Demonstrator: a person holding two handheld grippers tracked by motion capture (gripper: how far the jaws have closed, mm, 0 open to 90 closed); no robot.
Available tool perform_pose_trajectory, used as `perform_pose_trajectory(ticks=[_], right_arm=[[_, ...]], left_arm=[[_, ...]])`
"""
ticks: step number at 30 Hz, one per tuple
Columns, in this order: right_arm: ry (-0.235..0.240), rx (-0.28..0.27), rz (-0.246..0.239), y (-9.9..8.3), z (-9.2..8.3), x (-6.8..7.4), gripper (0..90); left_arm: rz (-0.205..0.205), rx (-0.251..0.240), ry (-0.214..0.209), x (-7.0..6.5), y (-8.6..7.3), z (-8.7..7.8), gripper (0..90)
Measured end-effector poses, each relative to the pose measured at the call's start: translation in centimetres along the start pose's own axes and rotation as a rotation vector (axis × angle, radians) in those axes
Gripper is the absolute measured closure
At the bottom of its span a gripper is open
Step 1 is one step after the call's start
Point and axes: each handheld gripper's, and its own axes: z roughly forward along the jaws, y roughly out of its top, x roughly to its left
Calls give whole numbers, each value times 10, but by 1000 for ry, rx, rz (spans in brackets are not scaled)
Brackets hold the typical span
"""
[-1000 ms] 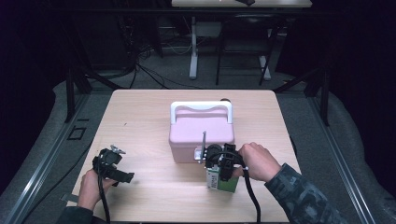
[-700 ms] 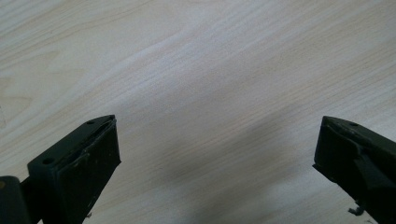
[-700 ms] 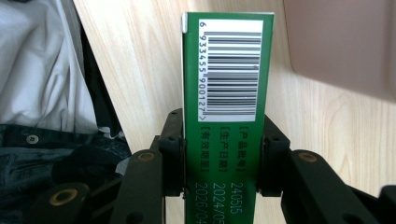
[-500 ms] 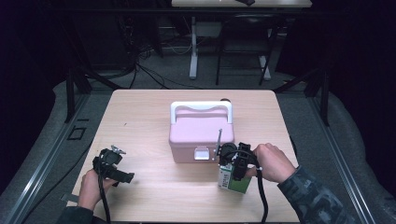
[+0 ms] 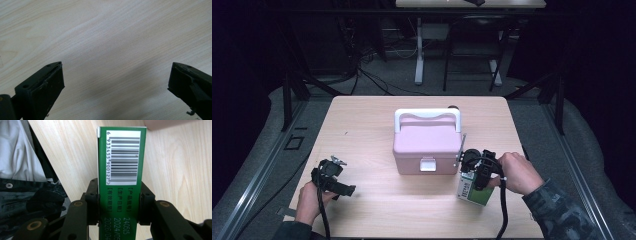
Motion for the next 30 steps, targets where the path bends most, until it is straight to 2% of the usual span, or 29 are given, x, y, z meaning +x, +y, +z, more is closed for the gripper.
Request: perform_pose_trajectory(ticks=[14, 30], right_arm=[[-9, -1, 93, -24, -8, -27, 623], [-16, -3, 214, -45, -10, -65, 624]], left_arm=[[-2, 0, -2, 0, 0, 0, 1], [-1, -1, -1, 0, 0, 0, 1]])
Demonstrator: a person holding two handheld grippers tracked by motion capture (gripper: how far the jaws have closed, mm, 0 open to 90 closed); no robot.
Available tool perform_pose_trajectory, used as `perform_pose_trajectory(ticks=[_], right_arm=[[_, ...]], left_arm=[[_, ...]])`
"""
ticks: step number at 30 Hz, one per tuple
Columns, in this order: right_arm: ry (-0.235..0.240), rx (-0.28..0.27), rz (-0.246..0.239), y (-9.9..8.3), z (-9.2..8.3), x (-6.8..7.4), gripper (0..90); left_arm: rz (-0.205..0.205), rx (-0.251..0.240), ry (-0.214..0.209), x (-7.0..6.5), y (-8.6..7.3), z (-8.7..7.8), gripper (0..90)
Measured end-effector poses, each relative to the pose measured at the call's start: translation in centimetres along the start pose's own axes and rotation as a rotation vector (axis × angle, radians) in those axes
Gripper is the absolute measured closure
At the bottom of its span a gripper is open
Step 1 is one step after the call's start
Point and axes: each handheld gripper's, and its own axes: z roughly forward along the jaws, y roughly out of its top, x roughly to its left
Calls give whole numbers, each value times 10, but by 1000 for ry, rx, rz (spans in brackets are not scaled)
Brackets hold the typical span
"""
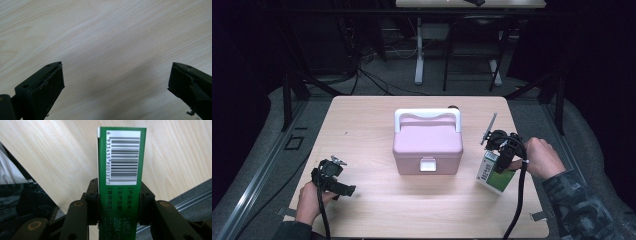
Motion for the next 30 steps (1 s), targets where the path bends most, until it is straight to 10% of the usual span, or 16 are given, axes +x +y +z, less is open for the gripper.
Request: perform_pose_trajectory(ticks=[30], right_arm=[[0, 9, 201, 8, 25, -59, 623]], left_arm=[[0, -2, -8, 0, 0, 0, 1]])
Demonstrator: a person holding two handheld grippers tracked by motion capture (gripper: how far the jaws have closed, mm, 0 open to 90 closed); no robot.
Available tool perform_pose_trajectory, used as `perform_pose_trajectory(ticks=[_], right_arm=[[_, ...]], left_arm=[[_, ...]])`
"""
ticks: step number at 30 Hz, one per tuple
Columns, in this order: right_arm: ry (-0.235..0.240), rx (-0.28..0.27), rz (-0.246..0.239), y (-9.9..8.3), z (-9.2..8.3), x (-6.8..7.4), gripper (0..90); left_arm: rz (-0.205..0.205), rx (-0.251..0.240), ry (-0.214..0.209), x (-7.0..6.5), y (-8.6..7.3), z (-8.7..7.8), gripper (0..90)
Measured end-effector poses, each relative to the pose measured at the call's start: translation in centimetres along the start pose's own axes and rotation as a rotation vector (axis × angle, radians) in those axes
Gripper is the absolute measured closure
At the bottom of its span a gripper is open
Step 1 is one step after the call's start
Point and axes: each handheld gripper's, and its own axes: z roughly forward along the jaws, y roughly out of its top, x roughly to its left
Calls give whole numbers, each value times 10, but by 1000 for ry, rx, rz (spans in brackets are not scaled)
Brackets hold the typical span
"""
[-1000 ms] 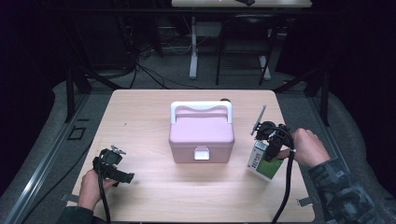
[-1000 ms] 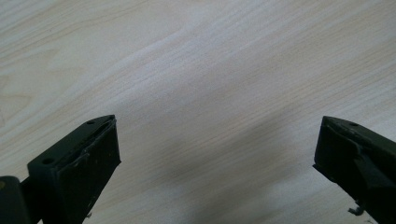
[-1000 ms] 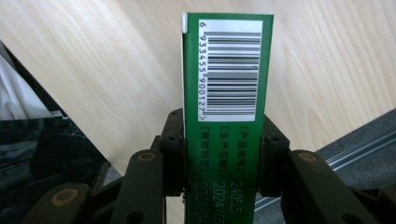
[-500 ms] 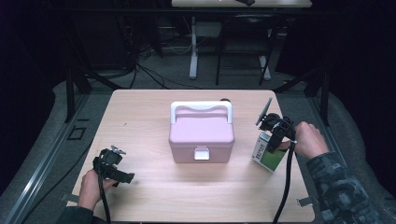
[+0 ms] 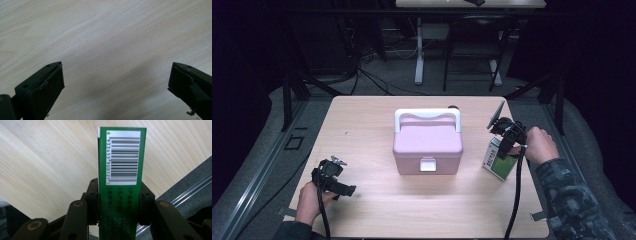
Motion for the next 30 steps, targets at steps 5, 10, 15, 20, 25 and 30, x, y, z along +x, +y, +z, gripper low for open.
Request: perform_pose_trajectory(ticks=[5, 10, 15, 20, 25, 30], right_arm=[[7, 15, 3, 2, 3, -3, 622], [15, 18, 10, 2, 8, -4, 617], [19, 9, 18, -1, 9, -6, 609], [14, 0, 21, -1, 6, -5, 533], [12, -8, 21, -1, 4, -3, 422], [11, -37, 38, -4, 3, -5, 301]], left_arm=[[0, 1, 0, 0, 0, 0, 1], [2, 2, -2, 0, 0, 0, 1], [2, 2, -1, 0, 0, 0, 1], [2, 1, 0, -1, 0, 0, 1], [6, 2, -1, 0, 0, 0, 1], [7, 0, -2, 0, 0, 0, 1]])
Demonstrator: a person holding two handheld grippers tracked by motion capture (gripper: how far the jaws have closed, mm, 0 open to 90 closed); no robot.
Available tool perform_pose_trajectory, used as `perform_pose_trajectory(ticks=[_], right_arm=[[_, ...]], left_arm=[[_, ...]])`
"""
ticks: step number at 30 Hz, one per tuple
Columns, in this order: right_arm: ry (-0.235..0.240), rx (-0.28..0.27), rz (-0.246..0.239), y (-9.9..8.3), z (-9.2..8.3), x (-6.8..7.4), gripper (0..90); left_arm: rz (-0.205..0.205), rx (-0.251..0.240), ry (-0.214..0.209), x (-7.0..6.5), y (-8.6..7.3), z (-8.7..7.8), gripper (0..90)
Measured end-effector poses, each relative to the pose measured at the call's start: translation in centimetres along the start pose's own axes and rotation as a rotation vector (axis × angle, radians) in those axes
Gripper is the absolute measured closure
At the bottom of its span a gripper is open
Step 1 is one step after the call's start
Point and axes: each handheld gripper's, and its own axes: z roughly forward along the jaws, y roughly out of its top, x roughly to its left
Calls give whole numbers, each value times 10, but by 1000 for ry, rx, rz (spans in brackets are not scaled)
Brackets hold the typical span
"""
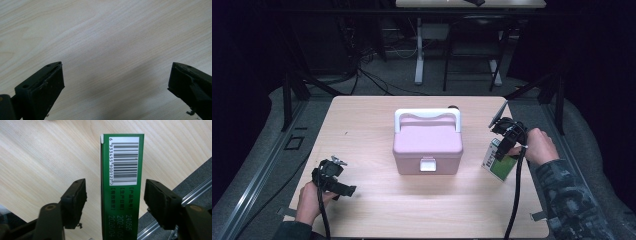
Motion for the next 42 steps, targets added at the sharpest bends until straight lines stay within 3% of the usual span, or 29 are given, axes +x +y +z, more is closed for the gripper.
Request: perform_pose_trajectory(ticks=[4, 11, 18, 28, 35, 37, 38, 42], right_arm=[[14, -29, 7, -4, -2, -1, 220], [11, -143, 49, -14, -15, 0, 38], [24, -232, 55, -19, -24, 6, 7], [47, -334, -13, -4, -34, 26, 16], [62, -393, -52, 10, -41, 37, 0], [67, -411, -56, 15, -42, 40, 0], [69, -421, -59, 17, -42, 41, 0], [73, -458, -73, 27, -43, 46, 0]], left_arm=[[2, -2, 0, 0, 0, 0, 1], [-6, -17, -12, -1, 2, -2, 1], [-10, -38, -29, -1, 9, -8, 1], [-12, -94, -52, 1, 24, -26, 1], [-15, -153, -82, 1, 45, -39, 0], [-7, -200, -104, -2, 58, -46, 0], [-7, -200, -104, -2, 58, -46, 0], [34, -237, -138, -7, 86, -59, 0]])
